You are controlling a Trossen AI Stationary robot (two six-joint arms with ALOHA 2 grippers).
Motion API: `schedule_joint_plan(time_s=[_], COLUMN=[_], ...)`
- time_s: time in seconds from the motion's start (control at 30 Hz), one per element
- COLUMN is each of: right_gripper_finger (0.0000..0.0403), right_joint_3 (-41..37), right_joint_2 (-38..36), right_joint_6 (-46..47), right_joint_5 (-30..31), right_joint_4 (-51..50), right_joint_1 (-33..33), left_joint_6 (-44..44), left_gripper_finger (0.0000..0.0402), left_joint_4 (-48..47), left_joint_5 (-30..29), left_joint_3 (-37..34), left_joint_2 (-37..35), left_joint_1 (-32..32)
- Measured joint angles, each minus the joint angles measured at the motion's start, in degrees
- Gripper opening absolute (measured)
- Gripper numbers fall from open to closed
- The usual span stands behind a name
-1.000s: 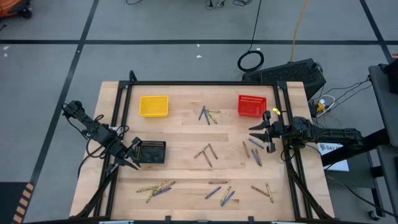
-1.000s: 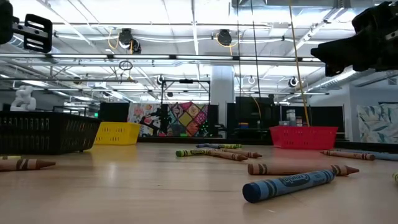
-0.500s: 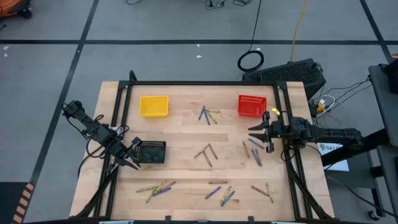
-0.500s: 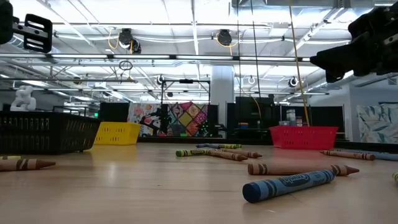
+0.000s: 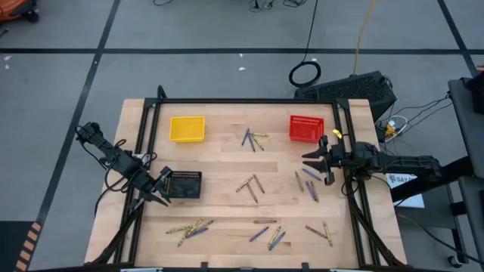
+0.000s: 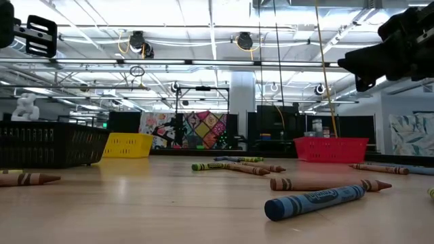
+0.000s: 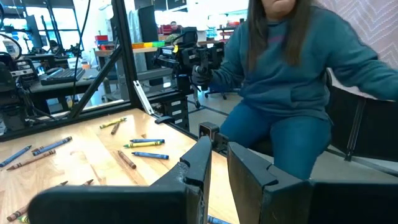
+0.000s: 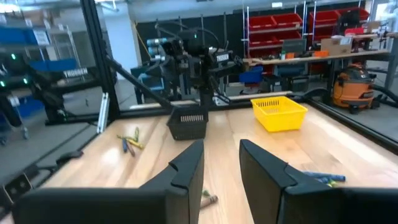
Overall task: Sort crayons
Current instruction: Put the green crayon into the red bin
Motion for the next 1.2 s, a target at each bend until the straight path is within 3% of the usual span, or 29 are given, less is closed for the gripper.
schedule_joint_plan(time_s=[0.2, 0.3, 0.4, 0.57, 0.67, 0.9, 1.2], right_gripper_finger=[0.0096, 0.0109, 0.0124, 0.014, 0.0141, 0.0141, 0.0141], right_joint_3=[0.02, 0.0, 0.01, 0.02, 0.02, 0.0, 0.01], right_joint_2=[0.02, 0.01, 0.0, 0.0, 0.0, 0.07, 0.09], right_joint_6=[0.63, 2.6, 5.5, 5.74, 5.74, 5.63, 5.08], right_joint_5=[0.0, 0.36, 3.13, 8.21, 10.38, 17.58, 17.88], right_joint_4=[-0.79, -0.89, -1.4, -1.94, -1.93, -1.52, -1.97], right_joint_1=[0.02, 0.02, 0.02, 0.02, 0.02, -0.04, -0.04], left_joint_6=[0.07, 0.48, 5.58, 11.08, 12.13, 13.63, 16.94], left_gripper_finger=[0.0059, 0.0059, 0.0059, 0.0059, 0.0059, 0.0059, 0.0059], left_joint_4=[0.0, 0.46, 0.89, 2.23, 6.0, 16.69, 28.13], left_joint_5=[-0.13, -3.11, -7.14, -9.13, -12.94, -14.89, -15.79], left_joint_3=[0.0, 0.0, 0.0, 0.0, 0.0, 0.0, 0.0], left_joint_2=[0.0, 0.0, 0.0, 0.0, 0.0, 0.0, 0.0], left_joint_1=[-0.01, -0.01, -0.01, -0.01, 0.0, 0.01, -0.01])
